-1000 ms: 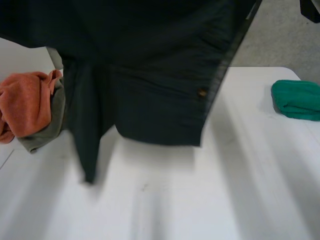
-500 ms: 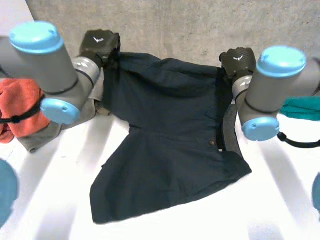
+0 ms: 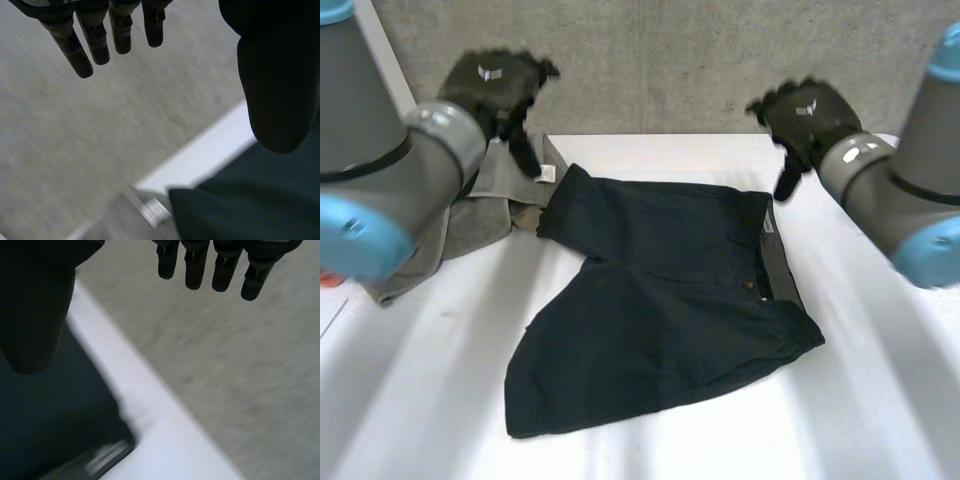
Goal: Fold the laundry.
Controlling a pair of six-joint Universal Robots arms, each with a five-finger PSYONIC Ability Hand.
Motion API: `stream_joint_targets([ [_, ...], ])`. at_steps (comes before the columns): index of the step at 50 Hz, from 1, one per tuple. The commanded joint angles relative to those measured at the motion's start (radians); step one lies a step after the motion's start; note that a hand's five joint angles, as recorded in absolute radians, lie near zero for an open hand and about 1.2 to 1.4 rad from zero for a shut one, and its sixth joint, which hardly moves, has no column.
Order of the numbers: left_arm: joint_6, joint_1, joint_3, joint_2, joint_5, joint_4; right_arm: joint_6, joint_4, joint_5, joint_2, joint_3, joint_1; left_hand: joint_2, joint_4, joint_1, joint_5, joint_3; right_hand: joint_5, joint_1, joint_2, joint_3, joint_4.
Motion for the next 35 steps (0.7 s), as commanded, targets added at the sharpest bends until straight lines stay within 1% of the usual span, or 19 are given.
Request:
stream_joint_targets([
  [1,0.006,-0.018,-0.370,0.216,0.042,-0.164,-0.136,0.294,-0.140,-0.155,0.238,-0.072,0.015,0.018,0.026,-0.006,0.009,0.190,0.195,0.207,0.204,0.205],
  [2,0.007,-0.020,-0.405,0.234,0.050,-0.178,-0.154,0.294,-0.157,-0.173,0.272,-0.080,0.015,0.018,0.026,-0.006,0.009,0.240,0.245,0.257,0.254,0.255],
  [3,0.009,-0.021,-0.480,0.266,0.068,-0.203,-0.192,0.291,-0.194,-0.204,0.342,-0.094,0.041,0.044,0.052,0.020,0.035,0.380,0.385,0.397,0.394,0.395],
  [4,0.011,-0.023,-0.514,0.280,0.077,-0.212,-0.214,0.290,-0.212,-0.220,0.379,-0.100,0.076,0.079,0.087,0.055,0.070,0.474,0.479,0.491,0.489,0.489],
  [5,0.017,-0.023,-0.581,0.306,0.099,-0.226,-0.261,0.284,-0.248,-0.250,0.449,-0.115,0.155,0.158,0.166,0.134,0.149,0.595,0.599,0.611,0.609,0.610],
  [7,0.029,-0.020,-0.644,0.333,0.120,-0.235,-0.310,0.277,-0.281,-0.278,0.515,-0.135,0.237,0.241,0.248,0.216,0.232,0.640,0.644,0.656,0.654,0.655],
  [8,0.038,-0.017,-0.702,0.356,0.140,-0.241,-0.361,0.274,-0.309,-0.302,0.577,-0.155,0.343,0.346,0.353,0.321,0.337,0.643,0.647,0.659,0.657,0.658],
  [10,0.047,-0.014,-0.752,0.371,0.154,-0.246,-0.406,0.274,-0.326,-0.324,0.635,-0.172,0.396,0.400,0.407,0.375,0.391,0.646,0.650,0.662,0.660,0.661],
  [12,0.063,-0.014,-0.811,0.388,0.165,-0.241,-0.461,0.270,-0.349,-0.344,0.710,-0.195,0.394,0.397,0.404,0.372,0.388,0.643,0.647,0.659,0.657,0.658],
  [14,0.063,-0.011,-0.844,0.391,0.165,-0.240,-0.481,0.258,-0.361,-0.352,0.750,-0.207,0.367,0.370,0.378,0.346,0.361,0.634,0.638,0.651,0.648,0.649],
  [15,0.063,-0.005,-0.870,0.391,0.168,-0.240,-0.485,0.226,-0.374,-0.352,0.781,-0.217,0.294,0.298,0.305,0.273,0.289,0.625,0.630,0.642,0.639,0.640],
  [18,0.069,0.000,-0.896,0.386,0.168,-0.231,-0.475,0.143,-0.392,-0.342,0.818,-0.227,0.130,0.133,0.140,0.108,0.124,0.520,0.524,0.537,0.534,0.535],
  [19,0.066,0.005,-0.904,0.380,0.171,-0.208,-0.466,0.076,-0.403,-0.333,0.841,-0.232,0.086,0.089,0.096,0.064,0.080,0.429,0.434,0.446,0.443,0.444],
  [24,0.069,0.020,-0.925,0.337,0.163,-0.099,-0.452,-0.161,-0.414,-0.313,0.911,-0.240,0.065,0.068,0.075,0.043,0.059,0.276,0.281,0.293,0.290,0.291],
  [28,0.070,0.000,-0.924,0.296,0.154,-0.050,-0.440,-0.264,-0.415,-0.281,0.931,-0.235,0.079,0.082,0.090,0.058,0.073,0.279,0.283,0.295,0.293,0.294],
  [31,0.070,-0.015,-0.918,0.265,0.139,-0.028,-0.435,-0.298,-0.415,-0.252,0.930,-0.231,0.117,0.121,0.128,0.096,0.112,0.293,0.298,0.310,0.307,0.308],
  [35,0.080,-0.035,-0.899,0.206,0.098,-0.001,-0.417,-0.358,-0.414,-0.197,0.912,-0.214,0.147,0.150,0.157,0.126,0.141,0.361,0.365,0.377,0.375,0.376],
])
